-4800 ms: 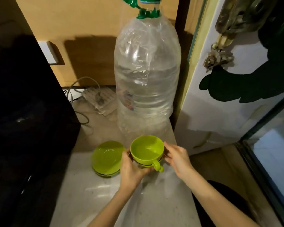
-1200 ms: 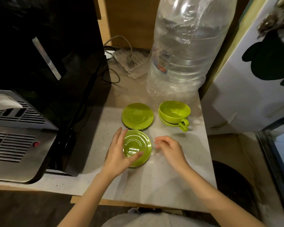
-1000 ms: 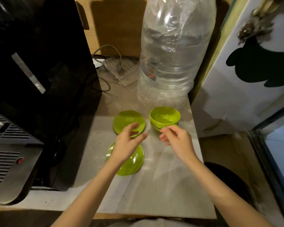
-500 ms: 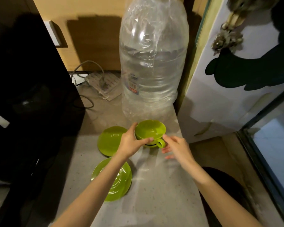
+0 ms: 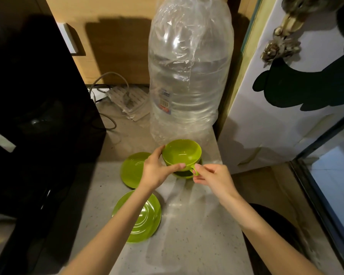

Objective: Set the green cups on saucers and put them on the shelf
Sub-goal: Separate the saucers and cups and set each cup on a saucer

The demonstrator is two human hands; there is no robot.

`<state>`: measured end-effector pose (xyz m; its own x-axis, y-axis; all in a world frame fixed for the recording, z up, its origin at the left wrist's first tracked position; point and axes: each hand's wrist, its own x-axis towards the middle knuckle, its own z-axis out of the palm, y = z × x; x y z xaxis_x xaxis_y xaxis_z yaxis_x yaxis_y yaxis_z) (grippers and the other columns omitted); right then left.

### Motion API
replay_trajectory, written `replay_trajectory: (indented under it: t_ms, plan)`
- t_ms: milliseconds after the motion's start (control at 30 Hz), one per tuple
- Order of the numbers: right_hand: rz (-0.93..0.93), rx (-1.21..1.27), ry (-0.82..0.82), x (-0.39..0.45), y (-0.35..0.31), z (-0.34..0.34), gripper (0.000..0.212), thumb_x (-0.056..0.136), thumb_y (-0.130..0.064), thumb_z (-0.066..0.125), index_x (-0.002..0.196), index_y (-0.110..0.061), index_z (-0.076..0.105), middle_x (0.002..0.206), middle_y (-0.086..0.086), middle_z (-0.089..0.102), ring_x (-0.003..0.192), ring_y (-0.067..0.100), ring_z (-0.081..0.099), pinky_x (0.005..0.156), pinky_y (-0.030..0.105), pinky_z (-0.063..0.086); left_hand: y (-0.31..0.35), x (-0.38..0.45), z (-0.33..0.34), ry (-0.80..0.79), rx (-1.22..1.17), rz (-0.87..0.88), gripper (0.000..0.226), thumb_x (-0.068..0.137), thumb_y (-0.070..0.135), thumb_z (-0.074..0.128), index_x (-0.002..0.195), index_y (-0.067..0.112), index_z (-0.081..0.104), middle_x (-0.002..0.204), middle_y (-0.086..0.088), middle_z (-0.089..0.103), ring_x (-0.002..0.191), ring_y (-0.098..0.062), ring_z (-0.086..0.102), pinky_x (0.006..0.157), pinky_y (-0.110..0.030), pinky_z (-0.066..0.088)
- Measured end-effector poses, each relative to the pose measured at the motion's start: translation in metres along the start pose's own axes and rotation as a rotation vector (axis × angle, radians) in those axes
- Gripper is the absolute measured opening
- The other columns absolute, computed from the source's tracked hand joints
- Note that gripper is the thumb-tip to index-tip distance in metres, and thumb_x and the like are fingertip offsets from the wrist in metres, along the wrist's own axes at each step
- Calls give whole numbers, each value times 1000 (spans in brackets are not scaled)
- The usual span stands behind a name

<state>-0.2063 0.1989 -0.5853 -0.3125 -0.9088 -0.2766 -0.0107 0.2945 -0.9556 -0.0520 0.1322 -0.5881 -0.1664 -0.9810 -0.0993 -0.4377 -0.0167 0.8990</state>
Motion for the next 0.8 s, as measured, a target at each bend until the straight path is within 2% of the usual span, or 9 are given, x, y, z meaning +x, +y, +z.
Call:
replay_trajectory:
  t_ms: [100,200,333,467,567,667,800]
  plan:
    - [-58,-7,-44,1,-9,12,23,86,-13,59,65,-18,68,69,6,67,70,22,67,73,29,58,2,-3,-15,61,-73,13,102,44,37,86,133,10,44,126,-9,60,115,-16,56,99,-30,44]
    - [-91,-9,-97,2,-10,30,21,86,-12,59,67,-16,67,69,4,67,70,24,67,75,34,58,-4,-9,-33,134,-98,7,106,41,36,87,134,10,43,124,-12,61,111,-18,58,99,-34,47]
    - [-92,-23,-159,3,-2,60,22,87,-9,58,67,-14,67,71,12,66,65,20,66,75,33,57,-18,-19,-54,205,-83,-11,96,52,19,87,135,9,40,128,-11,56,113,-13,52,97,-26,41]
    - [-95,-91,-185,5,11,83,21,86,-11,59,68,-18,67,66,2,66,64,17,66,71,31,57,-38,-25,-66,235,-57,-43,98,51,24,88,136,11,39,123,-4,54,115,-13,50,96,-24,39]
    - [-87,-156,-192,5,19,92,14,86,-14,60,82,-8,72,67,-1,67,68,19,68,74,34,58,-50,-29,-70,269,-54,-88,103,43,36,85,135,15,41,125,-5,56,116,-14,51,100,-30,41]
    - [-81,-231,-189,6,23,97,20,85,-19,62,88,-2,73,67,2,68,73,24,70,77,37,58,-58,-31,-70,269,-72,-117,101,46,28,88,135,17,41,130,-7,55,119,-16,50,103,-32,40]
    - [-97,-284,-205,5,26,98,23,86,-21,61,91,-3,73,76,12,72,77,25,71,77,39,58,-64,-33,-69,265,-77,-126,96,52,21,87,136,17,39,129,-3,53,114,-9,46,98,-25,39]
